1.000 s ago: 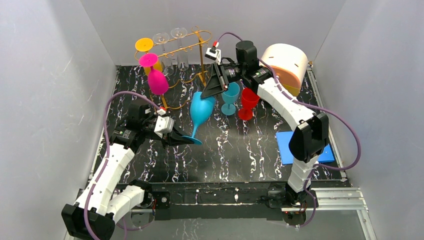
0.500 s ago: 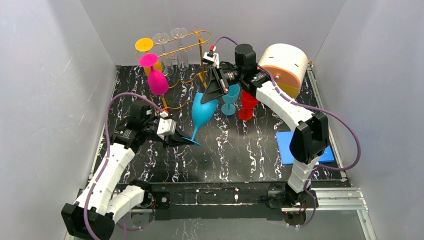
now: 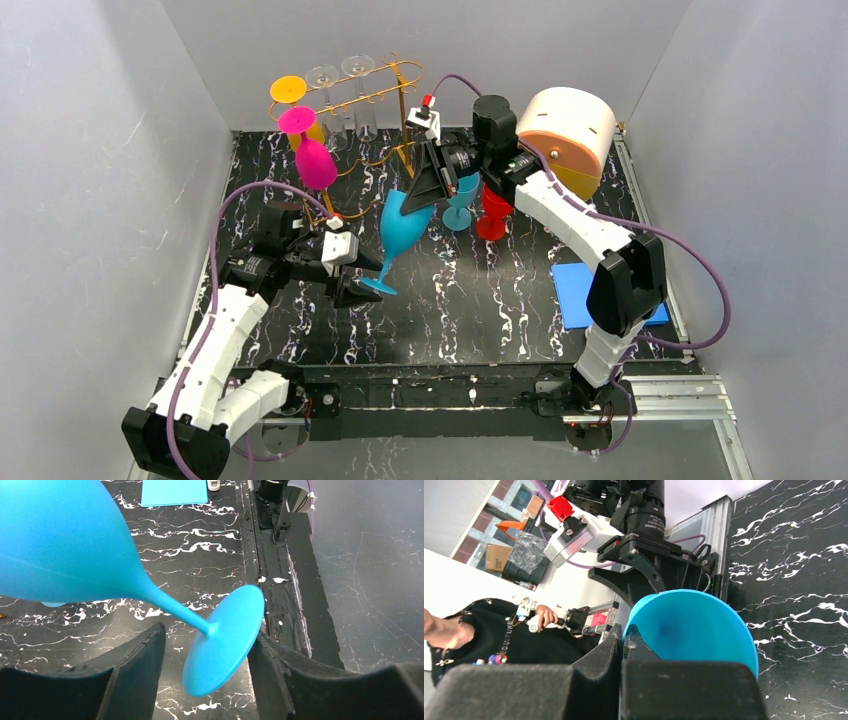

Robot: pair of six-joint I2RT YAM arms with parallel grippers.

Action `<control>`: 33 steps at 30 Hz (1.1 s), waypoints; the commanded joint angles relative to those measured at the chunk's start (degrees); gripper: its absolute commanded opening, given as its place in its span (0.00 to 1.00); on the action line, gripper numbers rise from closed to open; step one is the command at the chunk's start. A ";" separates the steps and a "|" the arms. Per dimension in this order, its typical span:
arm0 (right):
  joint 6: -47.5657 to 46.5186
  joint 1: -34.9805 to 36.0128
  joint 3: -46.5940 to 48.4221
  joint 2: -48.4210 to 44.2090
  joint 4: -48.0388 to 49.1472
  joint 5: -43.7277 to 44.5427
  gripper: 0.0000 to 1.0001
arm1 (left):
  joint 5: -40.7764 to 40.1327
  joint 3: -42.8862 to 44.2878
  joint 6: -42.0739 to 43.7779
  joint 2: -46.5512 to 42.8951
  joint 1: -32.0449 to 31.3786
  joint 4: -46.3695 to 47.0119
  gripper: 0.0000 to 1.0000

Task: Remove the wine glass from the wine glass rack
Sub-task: Place the wine glass at the center of the board.

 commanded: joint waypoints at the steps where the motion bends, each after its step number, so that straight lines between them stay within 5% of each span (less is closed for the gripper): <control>1: -8.02 0.48 -0.34 -3.21 -3.79 4.47 0.01 | -0.86 2.13 0.46 -2.21 0.34 -3.64 0.63; 4: -12.53 0.49 -2.11 -5.12 -6.27 9.62 0.01 | -2.51 1.20 1.18 -2.59 0.36 -5.34 0.70; 6: -13.00 0.56 -4.25 -6.64 -4.32 11.63 0.01 | -3.20 0.61 1.44 -2.88 0.37 -5.94 0.97; 12: -20.75 0.48 -7.07 -10.89 -8.16 22.25 0.01 | -8.21 0.68 -1.55 -4.31 0.36 -3.35 0.98; 19: -27.24 0.77 -9.58 -15.39 -15.49 35.46 0.01 | -33.15 -4.20 -19.25 -10.61 0.36 16.25 0.98; 23: -29.83 2.71 -13.12 -20.74 -14.15 45.05 0.01 | -40.72 -5.88 -23.28 -14.68 0.36 22.00 0.98; 33: -32.08 4.76 -14.42 -27.03 -27.57 79.36 0.01 | -88.84 -17.34 -52.40 -30.75 0.36 39.21 0.98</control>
